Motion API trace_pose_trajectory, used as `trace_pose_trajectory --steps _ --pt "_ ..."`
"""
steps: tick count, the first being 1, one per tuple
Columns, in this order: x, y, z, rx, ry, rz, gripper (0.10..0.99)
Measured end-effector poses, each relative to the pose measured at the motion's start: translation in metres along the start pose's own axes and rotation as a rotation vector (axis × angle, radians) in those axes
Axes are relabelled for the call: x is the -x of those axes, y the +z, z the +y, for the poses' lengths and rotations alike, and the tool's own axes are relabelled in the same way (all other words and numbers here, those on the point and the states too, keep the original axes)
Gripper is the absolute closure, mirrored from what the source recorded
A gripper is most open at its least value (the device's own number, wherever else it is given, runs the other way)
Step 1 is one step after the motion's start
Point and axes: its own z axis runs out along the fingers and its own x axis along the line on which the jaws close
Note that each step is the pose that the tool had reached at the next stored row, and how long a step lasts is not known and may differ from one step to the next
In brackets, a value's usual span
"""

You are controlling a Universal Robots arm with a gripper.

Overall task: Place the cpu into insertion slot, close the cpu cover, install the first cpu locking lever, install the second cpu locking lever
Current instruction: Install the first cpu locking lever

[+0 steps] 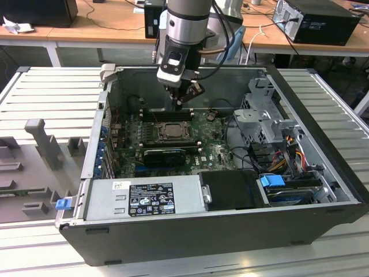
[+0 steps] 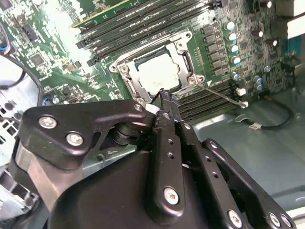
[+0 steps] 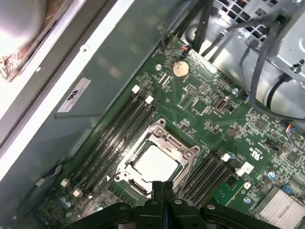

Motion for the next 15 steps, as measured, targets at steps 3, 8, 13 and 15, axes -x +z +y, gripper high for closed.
trace_pose_trajectory --steps 3,8,13,15 --pt "0.0000 0.0000 0.0000 -0.002 -0.043 -0.0008 0.980" --pt "0.0001 0.0000 -0.0001 -0.004 -0.101 -0.0015 0.980" --pt "0.0001 0.0000 -0.0001 -0.007 -0.171 -0.0030 0.980" --pt "0.0001 0.0000 -0.0001 -0.008 -0.206 -0.0038 0.980"
